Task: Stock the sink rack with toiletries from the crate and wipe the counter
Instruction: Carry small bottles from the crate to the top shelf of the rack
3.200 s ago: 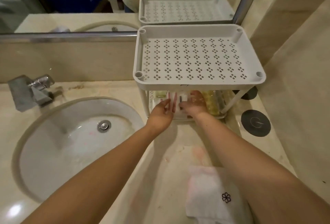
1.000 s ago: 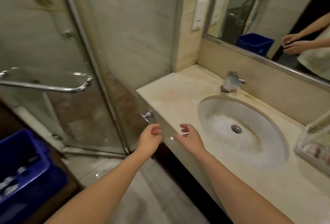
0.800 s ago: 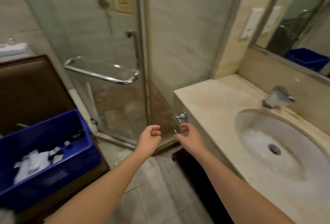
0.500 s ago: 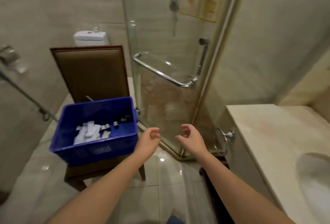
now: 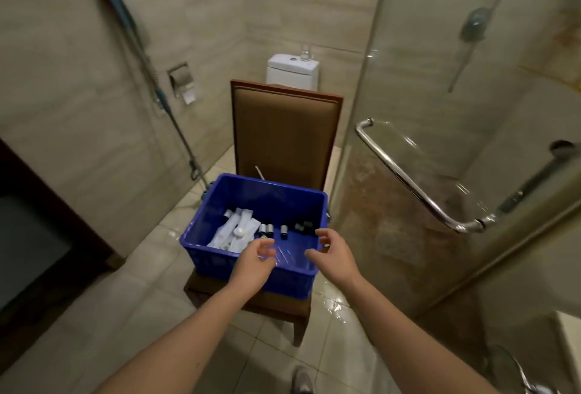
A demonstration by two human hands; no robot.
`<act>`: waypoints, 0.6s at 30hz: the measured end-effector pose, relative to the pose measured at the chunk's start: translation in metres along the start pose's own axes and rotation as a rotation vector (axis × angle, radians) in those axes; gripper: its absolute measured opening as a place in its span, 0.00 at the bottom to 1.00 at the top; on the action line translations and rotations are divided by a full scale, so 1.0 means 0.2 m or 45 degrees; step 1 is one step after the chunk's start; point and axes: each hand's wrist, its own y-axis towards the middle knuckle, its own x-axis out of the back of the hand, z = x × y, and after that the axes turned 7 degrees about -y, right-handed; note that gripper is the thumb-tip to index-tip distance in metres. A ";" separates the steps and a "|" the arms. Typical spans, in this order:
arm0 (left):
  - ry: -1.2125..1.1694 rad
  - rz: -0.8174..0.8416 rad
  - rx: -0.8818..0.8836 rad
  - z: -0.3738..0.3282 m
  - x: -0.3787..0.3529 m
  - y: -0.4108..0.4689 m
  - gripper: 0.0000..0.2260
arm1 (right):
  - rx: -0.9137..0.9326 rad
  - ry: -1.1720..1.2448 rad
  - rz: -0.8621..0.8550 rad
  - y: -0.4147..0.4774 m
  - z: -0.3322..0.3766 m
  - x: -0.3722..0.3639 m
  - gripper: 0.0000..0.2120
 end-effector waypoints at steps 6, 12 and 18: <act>-0.064 -0.169 0.073 -0.01 0.05 0.19 0.15 | 0.070 -0.035 0.171 0.32 0.06 -0.08 0.25; -0.099 -0.315 0.131 0.02 0.12 0.28 0.15 | 0.112 -0.069 0.310 0.53 0.08 -0.18 0.25; -0.121 -0.423 0.218 0.07 0.20 0.37 0.15 | 0.127 -0.104 0.418 0.67 0.10 -0.27 0.25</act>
